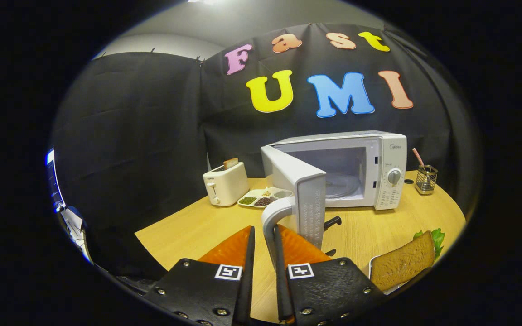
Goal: Open the microwave, put the food inside, and close the microwave door.
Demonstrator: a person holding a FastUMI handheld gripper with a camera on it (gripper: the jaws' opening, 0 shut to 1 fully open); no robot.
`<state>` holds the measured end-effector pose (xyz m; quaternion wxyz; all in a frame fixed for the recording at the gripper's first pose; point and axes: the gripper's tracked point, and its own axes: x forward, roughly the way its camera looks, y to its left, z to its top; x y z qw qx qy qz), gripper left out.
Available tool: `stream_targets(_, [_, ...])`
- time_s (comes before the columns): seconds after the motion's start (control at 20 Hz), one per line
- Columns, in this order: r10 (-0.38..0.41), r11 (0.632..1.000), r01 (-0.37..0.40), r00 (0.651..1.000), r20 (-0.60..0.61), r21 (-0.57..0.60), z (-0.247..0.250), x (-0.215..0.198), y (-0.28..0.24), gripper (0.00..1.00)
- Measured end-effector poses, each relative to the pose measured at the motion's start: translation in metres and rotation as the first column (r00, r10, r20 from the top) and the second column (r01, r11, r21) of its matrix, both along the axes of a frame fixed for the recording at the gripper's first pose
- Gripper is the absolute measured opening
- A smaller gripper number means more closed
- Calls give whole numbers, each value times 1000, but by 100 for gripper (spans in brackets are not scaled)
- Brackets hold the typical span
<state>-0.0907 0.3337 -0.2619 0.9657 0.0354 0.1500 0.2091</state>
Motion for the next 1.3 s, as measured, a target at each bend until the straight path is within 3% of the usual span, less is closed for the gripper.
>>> stream_targets(0.8, [199,980,-198,980,-31,37,-7,-27,125,21])
stream_targets(0.9, [242,969,-240,970,-35,56,-9,-28,145,16])
stream_targets(1.3, [384,923,-384,923,-3,17,-12,-22,211,15])
